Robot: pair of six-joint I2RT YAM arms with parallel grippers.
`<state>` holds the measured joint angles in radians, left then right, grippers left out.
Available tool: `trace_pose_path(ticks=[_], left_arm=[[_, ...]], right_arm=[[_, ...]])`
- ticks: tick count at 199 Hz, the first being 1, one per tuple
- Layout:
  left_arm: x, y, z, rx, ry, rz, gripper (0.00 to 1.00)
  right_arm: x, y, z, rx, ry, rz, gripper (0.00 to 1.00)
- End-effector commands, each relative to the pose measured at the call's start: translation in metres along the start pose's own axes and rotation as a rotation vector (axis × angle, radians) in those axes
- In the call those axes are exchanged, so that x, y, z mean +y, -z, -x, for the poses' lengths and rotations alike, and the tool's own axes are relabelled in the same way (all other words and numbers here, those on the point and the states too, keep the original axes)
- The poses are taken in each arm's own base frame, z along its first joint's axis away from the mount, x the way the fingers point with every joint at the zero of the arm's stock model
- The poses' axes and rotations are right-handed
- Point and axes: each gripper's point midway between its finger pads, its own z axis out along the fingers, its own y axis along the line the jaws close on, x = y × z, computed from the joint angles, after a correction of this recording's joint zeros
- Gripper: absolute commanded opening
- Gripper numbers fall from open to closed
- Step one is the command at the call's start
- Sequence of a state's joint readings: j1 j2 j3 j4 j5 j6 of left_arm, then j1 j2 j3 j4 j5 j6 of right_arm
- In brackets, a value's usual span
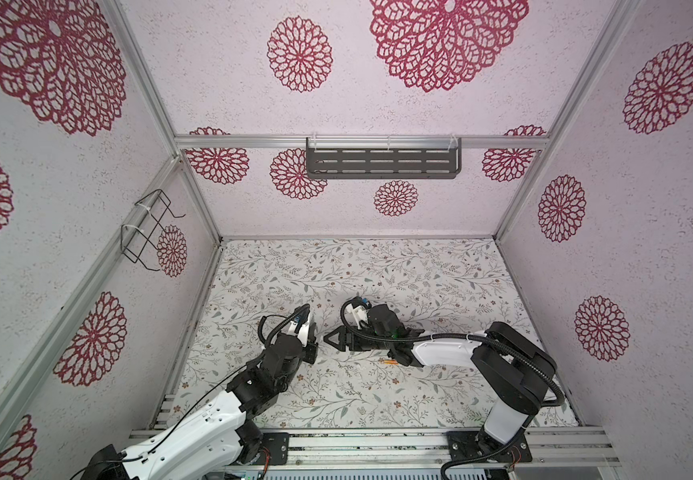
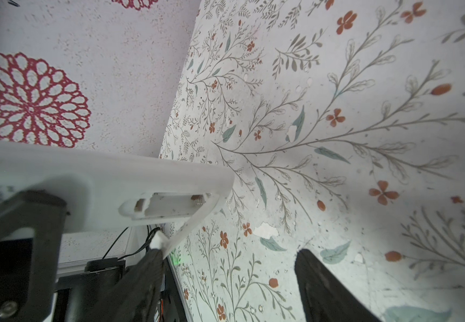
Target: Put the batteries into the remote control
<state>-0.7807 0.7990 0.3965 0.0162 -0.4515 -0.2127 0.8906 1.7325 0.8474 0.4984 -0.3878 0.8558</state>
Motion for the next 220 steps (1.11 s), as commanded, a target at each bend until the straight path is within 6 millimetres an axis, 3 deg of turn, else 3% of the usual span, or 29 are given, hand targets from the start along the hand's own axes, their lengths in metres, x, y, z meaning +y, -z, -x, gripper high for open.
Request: trace_pose_path(ticks=[1, 40, 122, 220], left_arm=[[-0.013, 0.008, 0.043, -0.142, 0.077, -0.072, 0.0], [-0.012, 0.007, 0.042, -0.135, 0.074, -0.063, 0.0], [-0.011, -0.004, 0.031, -0.1, 0.072, -0.03, 0.0], [-0.014, -0.022, -0.001, -0.05, 0.073, -0.019, 0.0]], right_arm=[[0.001, 0.007, 0.014, -0.037, 0.051, -0.045, 0.77], [0.005, 0.008, 0.018, -0.043, 0.06, -0.045, 0.77], [-0.021, 0.006, 0.003, -0.027, -0.012, -0.045, 0.77], [-0.048, -0.009, -0.014, 0.004, -0.06, -0.036, 0.76]])
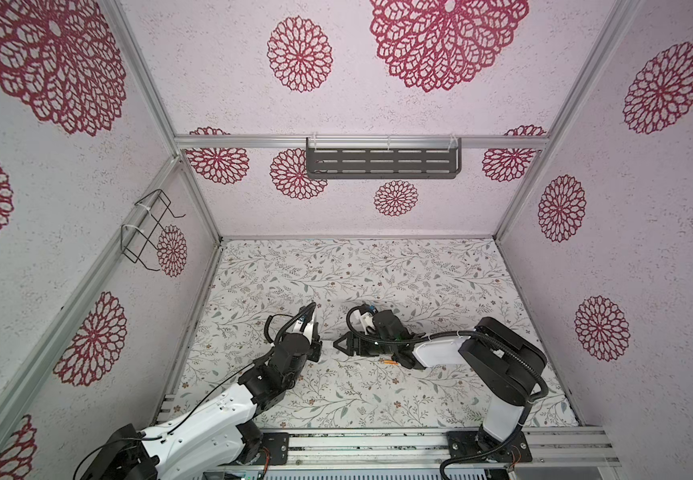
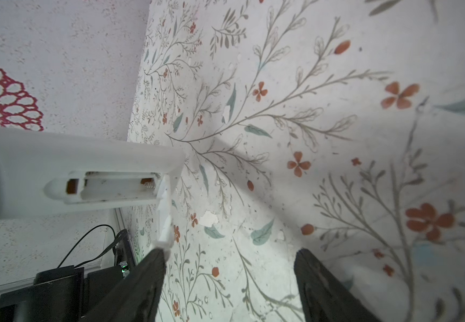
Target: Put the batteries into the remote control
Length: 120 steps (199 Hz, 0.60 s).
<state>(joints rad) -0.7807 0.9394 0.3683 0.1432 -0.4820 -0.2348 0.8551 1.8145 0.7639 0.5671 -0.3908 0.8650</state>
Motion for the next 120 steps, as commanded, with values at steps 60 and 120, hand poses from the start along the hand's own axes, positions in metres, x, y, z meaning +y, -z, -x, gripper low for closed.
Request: trace_pose_path(ticks=[60, 120], left_arm=[[-0.011, -0.008, 0.003, -0.059, 0.075, -0.039, 0.0], [-0.007, -0.008, 0.001, -0.054, 0.063, -0.019, 0.0]], right_arm=[[-0.003, -0.01, 0.002, -0.015, -0.024, 0.053, 0.75], [0.001, -0.009, 0.0, -0.013, -0.033, 0.098, 0.62]])
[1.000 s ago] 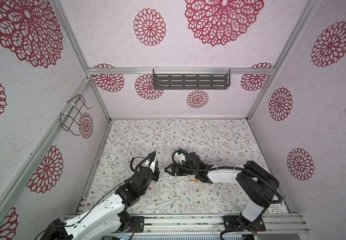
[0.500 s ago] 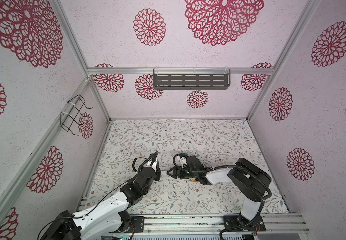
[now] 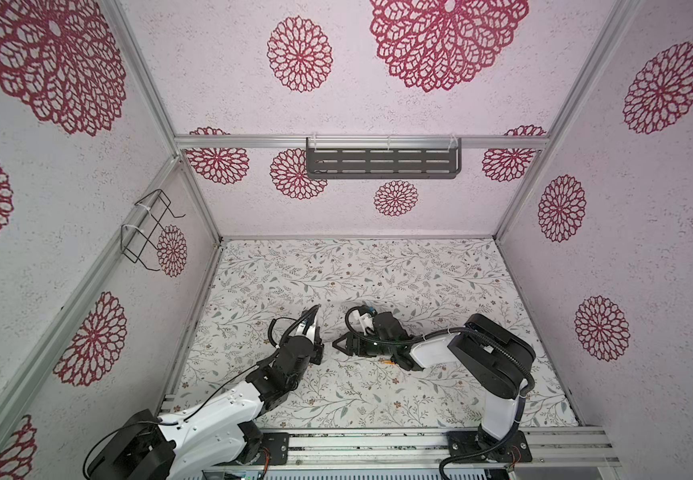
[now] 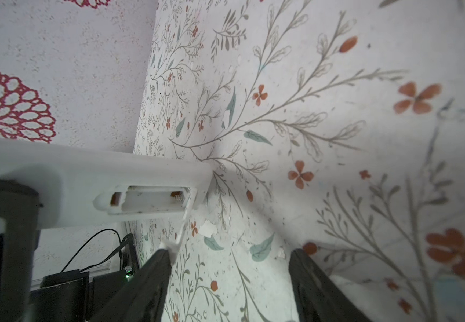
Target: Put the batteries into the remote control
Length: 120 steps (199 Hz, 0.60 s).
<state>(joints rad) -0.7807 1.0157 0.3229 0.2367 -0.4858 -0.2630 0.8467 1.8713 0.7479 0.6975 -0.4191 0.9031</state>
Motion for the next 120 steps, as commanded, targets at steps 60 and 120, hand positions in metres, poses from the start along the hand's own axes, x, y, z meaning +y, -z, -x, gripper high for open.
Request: trace_pose_path(ticks=[60, 120], left_arm=[[-0.003, 0.006, 0.019, -0.076, 0.057, -0.025, 0.0], [-0.001, 0.008, 0.018, -0.073, 0.053, -0.018, 0.0]], right_arm=[[0.022, -0.01, -0.002, -0.005, -0.105, 0.275, 0.66], [0.017, -0.014, -0.003, -0.002, -0.132, 0.282, 0.7]])
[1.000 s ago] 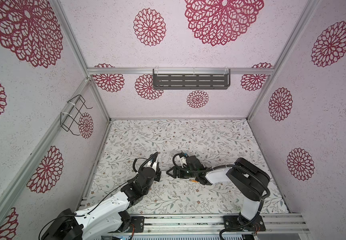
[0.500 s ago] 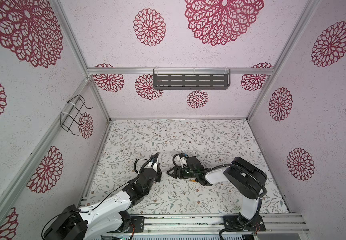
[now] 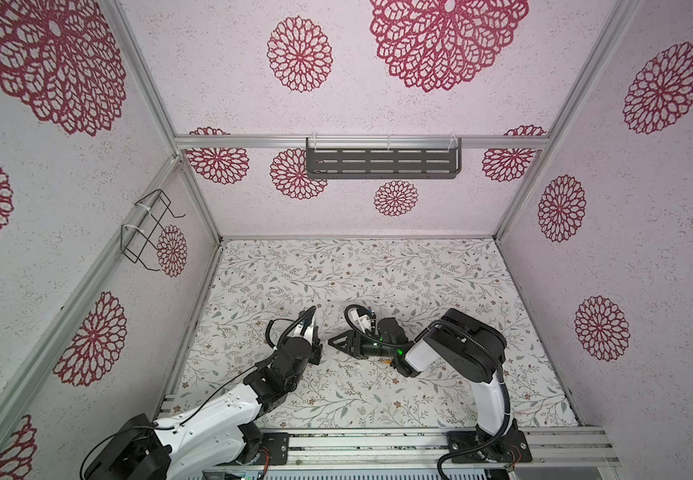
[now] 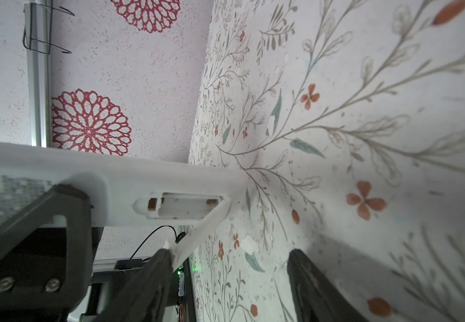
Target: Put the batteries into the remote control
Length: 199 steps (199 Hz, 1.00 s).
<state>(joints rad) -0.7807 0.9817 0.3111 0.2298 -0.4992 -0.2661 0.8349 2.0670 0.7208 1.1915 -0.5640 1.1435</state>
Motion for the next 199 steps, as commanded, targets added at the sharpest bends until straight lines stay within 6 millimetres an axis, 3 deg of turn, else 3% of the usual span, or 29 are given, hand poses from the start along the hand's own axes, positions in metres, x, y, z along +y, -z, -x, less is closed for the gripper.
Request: trace_pose_path(ticks=[1, 133, 167, 199], left_arm=[[-0.005, 0.003, 0.016, -0.058, 0.044, -0.029, 0.0], [-0.002, 0.005, 0.015, -0.055, 0.041, -0.016, 0.0], [-0.001, 0.007, 0.022, -0.065, 0.042, -0.012, 0.0], [0.003, 0.013, 0.04, -0.076, 0.048, 0.002, 0.0]], right_arm=[[-0.003, 0.001, -0.003, 0.007, -0.019, 0.005, 0.7], [-0.006, 0.008, -0.002, 0.011, -0.048, 0.018, 0.75], [-0.008, 0.008, -0.004, 0.022, -0.038, 0.0, 0.74], [-0.005, 0.01, -0.003, 0.047, 0.022, -0.054, 0.72]])
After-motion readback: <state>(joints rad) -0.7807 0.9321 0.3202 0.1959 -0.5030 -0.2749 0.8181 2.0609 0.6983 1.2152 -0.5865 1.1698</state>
